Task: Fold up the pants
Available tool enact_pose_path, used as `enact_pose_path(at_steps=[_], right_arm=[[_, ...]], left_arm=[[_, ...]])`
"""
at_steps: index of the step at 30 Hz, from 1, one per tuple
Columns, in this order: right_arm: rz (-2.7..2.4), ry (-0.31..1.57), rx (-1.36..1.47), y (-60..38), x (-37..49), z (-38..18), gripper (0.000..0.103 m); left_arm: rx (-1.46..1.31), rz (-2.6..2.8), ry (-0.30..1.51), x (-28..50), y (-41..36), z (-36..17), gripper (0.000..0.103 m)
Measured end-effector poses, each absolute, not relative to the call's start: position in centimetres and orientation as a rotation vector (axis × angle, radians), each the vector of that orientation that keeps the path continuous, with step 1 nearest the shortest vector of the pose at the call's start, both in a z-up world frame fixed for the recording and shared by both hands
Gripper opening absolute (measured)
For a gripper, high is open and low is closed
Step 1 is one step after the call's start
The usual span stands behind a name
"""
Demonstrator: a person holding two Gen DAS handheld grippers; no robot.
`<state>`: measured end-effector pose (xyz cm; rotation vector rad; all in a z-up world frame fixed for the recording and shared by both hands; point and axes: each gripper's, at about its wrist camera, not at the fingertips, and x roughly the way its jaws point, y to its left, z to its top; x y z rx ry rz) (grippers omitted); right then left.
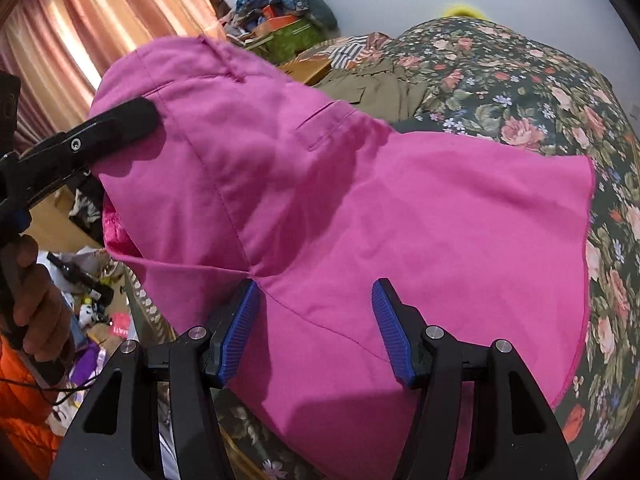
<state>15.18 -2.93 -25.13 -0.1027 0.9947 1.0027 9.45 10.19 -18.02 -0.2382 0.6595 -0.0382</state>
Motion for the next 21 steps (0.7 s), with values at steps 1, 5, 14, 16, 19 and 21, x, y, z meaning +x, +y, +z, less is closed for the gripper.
enact_pose_path(at_steps=[1,5,14,16,19,21], right_arm=[[1.005,0.998,-0.1,-3.0,15.2,-25.0,0.056],[0.979,0.99,-0.064,-4.7,15.4,-24.1,0.056],[0.79,0.995,0.032,-12.6,14.3,-24.4,0.056],[0.773,1.0,0.043,-13.2,14.3,-24.6,0.056],[0.774,0.999,0.066,-13.5,14.6,-25.2,0.056],[0.779,0.991,0.055,-13.3,14.6,-25.3,0.058]], left_arm=[[-0.236,-0.038,0.658,9.4,10.1,-18.0,0.022],[-0.23,-0.047,0.647,9.4,9.9,-17.5,0.021],[-0.166,-0.085,0.61,9.9,7.9,-15.6,0.021],[-0.15,-0.111,0.601,10.2,6.9,-15.1,0.021],[-0.124,-0.139,0.597,10.9,5.4,-14.7,0.021],[-0.118,-0.166,0.6,11.4,4.4,-14.5,0.021]])
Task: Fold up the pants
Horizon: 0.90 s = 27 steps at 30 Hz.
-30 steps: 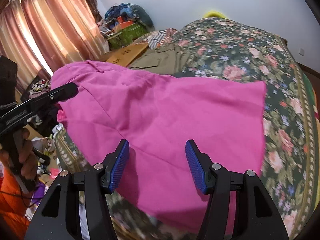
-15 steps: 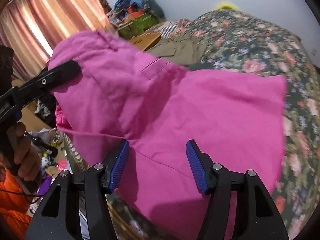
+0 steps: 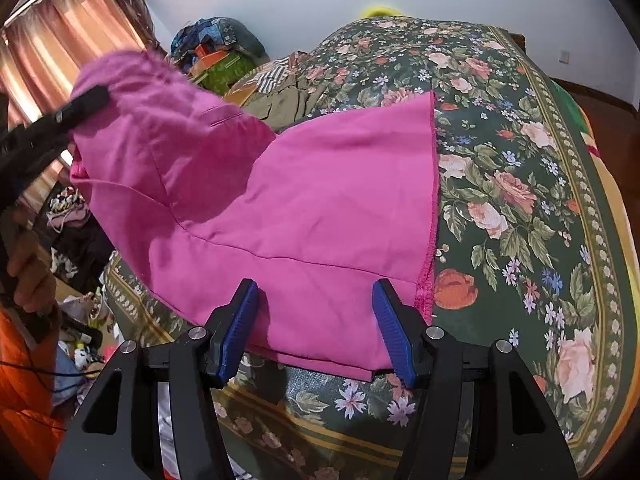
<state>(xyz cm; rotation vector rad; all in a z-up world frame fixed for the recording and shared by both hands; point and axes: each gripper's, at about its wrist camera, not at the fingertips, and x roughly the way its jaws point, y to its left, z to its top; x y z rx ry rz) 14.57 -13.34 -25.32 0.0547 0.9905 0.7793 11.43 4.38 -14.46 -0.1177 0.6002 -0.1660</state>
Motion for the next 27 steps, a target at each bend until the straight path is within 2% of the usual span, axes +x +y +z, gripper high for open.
enact_pose_path(at_steps=[13,27], right_arm=[[0.803,0.964,0.101,-13.9,14.3,-25.9,0.058],[0.7,0.952,0.136,-18.4,13.8,-24.8,0.055]], left_arm=[[-0.049,-0.354,0.638,14.9,-2.4,-14.7,0.018],[-0.071,-0.517,0.839,16.9,-6.8,-19.5,0.018]])
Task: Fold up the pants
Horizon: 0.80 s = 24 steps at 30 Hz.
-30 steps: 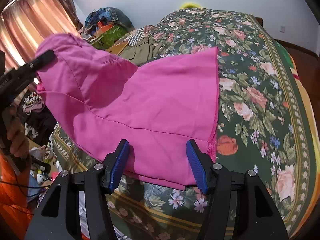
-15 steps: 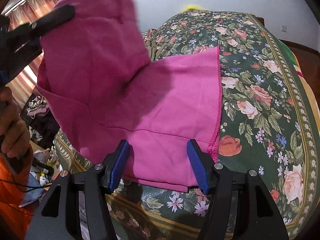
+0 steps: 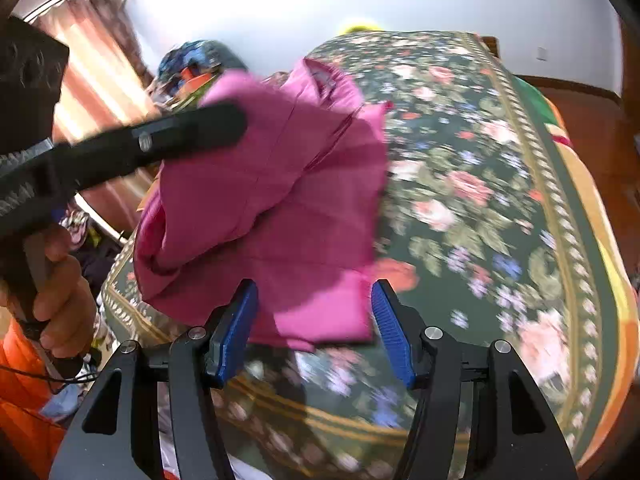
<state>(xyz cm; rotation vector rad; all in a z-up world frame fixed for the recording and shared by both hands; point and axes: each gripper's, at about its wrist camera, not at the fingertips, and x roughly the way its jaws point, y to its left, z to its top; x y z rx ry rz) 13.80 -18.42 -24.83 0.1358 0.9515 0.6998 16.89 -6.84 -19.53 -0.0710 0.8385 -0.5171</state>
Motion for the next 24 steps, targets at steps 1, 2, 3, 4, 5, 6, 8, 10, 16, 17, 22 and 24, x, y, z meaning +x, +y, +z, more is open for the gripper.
enact_pose_path(at_steps=[1,2,3,4,5,6,8,10,16,17,22,24], right_arm=[[0.688,0.956,0.137,-18.8,13.7,-25.0,0.055],[0.672,0.963,0.136,-19.3,13.7,-25.2,0.055],[0.656,0.972,0.139,-19.8,13.7,-25.5,0.055],[0.643,0.98,0.146,-20.2,13.7,-25.7,0.055],[0.637,0.984,0.152,-20.5,13.6,-25.8,0.055],[0.625,0.986,0.161,-21.0,13.6,-25.9,0.055],[0.609,0.982,0.17,-21.5,13.8,-25.8,0.055],[0.598,0.973,0.18,-22.1,13.9,-25.5,0.055],[0.551,0.938,0.162,-23.1,13.5,-24.3,0.055],[0.547,0.934,0.156,-23.2,13.4,-24.1,0.055],[0.548,0.914,0.142,-23.3,13.1,-23.1,0.055],[0.563,0.91,0.137,-22.9,12.9,-22.8,0.055]], left_arm=[[-0.072,-0.522,0.857,17.0,-7.1,-20.0,0.018],[-0.074,-0.526,0.87,17.1,-7.3,-20.3,0.018],[-0.079,-0.531,0.893,17.3,-7.4,-20.8,0.018],[-0.087,-0.535,0.918,17.4,-7.6,-21.2,0.018],[-0.096,-0.541,0.949,17.6,-7.8,-21.8,0.02],[-0.101,-0.544,0.968,17.7,-7.9,-22.1,0.022],[-0.113,-0.547,1.001,17.9,-8.1,-22.9,0.03],[-0.123,-0.555,1.021,17.9,-8.3,-23.3,0.048],[-0.144,-0.542,1.061,17.8,-8.3,-23.5,0.078],[-0.144,-0.534,1.057,17.8,-8.1,-23.3,0.077],[-0.173,-0.474,0.966,18.0,-5.0,-20.2,0.078],[-0.157,-0.411,0.913,18.7,-3.1,-18.8,0.078]])
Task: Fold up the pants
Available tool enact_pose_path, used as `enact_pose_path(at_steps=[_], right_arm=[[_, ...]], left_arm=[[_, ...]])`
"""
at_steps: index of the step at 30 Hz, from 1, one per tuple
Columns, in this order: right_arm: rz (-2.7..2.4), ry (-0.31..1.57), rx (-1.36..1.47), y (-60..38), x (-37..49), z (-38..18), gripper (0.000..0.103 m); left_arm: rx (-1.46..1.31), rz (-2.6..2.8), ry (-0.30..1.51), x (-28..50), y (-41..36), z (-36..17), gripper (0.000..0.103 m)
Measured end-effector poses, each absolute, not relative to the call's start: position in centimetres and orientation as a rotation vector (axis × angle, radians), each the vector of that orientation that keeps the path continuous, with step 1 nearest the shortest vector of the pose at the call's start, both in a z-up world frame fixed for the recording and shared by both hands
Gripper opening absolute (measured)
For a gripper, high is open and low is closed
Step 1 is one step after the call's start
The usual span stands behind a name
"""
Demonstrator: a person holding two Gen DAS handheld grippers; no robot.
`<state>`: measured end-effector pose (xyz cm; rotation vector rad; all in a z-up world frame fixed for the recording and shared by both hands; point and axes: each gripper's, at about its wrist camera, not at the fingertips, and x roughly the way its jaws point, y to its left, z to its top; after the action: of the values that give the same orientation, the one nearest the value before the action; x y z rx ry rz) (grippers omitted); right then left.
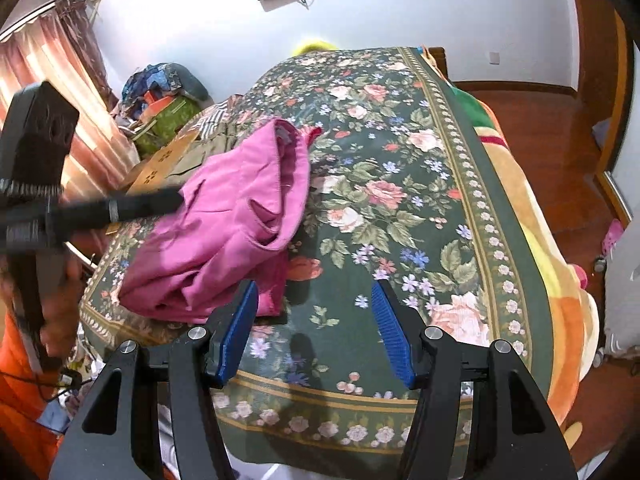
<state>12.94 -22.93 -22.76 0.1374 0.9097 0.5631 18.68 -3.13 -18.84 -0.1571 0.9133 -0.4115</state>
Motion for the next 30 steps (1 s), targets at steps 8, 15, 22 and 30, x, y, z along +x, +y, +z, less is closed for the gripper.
enact_pose_path(at_steps=[8,15,22,30], right_arm=[[0.639,0.941,0.114,-20.2,12.6,-23.1,0.056],[0.681,1.027,0.095,-18.0,13.1,-25.3,0.056],[0.649,1.035,0.055,-17.9,14.8,-26.1,0.065],[0.6,1.032,-0.004,-18.7,18.5,-26.9,0.066]], left_arm=[[-0.059,-0.125,0.906,26.4,4.2,-20.8,0.079],[-0.035,-0.072,1.001,31.5,6.6,-25.9,0.079],[-0.02,-0.159,1.055,30.0,6.8,-28.5,0.079],[0.002,-0.169,1.042,26.5,7.7,-27.9,0.079]])
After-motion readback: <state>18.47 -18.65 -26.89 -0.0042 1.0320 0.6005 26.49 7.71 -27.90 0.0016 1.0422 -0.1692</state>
